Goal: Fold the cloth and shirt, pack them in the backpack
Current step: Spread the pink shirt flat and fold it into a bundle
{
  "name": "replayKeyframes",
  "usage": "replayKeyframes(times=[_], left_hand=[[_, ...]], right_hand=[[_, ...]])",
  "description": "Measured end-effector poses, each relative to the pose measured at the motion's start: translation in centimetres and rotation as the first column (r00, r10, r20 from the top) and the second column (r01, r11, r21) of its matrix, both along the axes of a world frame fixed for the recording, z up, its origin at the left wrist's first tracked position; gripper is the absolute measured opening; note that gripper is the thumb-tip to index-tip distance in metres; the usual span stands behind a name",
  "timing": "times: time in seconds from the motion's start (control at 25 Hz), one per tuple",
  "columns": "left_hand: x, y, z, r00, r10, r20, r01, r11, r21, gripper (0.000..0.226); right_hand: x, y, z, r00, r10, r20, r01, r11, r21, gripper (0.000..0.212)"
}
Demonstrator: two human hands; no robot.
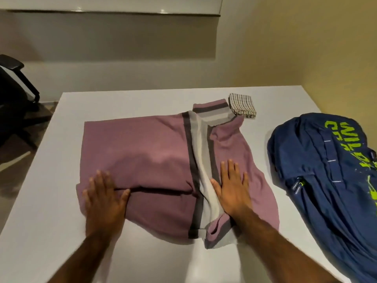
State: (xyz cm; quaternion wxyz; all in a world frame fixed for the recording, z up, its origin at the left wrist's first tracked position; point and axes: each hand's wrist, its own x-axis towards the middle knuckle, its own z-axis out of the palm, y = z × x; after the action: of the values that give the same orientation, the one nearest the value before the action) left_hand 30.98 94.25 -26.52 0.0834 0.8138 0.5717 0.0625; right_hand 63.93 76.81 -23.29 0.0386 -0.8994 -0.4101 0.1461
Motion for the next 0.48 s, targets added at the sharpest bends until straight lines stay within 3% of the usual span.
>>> replayKeyframes(times=[0.12,0.24,0.36,0.48], left_hand=[[-2.4,-0.8,0.8,0.993,0.114,0.04,-0.113,0.993,-0.023,0.081],[-4.1,-0.9,1.4,0.996,0.091,0.006,-0.09,0.991,-0.097,0.09],[-5.5,-2.4,1.4,0.997,0.08,-0.017,-0.082,0.987,-0.141,0.091],[-7.8,-3.9,1.4,0.999,0.031,-0.041,-0.036,0.993,-0.112,0.089]], right_hand=[[0.5,-2.6,-0.7,0.996,-0.082,0.02,0.082,0.997,-0.012,0.083],[1.7,-3.4,-0.3,0.994,-0.111,0.007,0.111,0.994,-0.013,0.084],[2.1,-4.2,0.0,0.995,-0.096,-0.006,0.096,0.995,-0.016,0.083],[1.4,-5.1,0.6,0.999,0.004,0.04,-0.009,0.993,0.119,0.065]])
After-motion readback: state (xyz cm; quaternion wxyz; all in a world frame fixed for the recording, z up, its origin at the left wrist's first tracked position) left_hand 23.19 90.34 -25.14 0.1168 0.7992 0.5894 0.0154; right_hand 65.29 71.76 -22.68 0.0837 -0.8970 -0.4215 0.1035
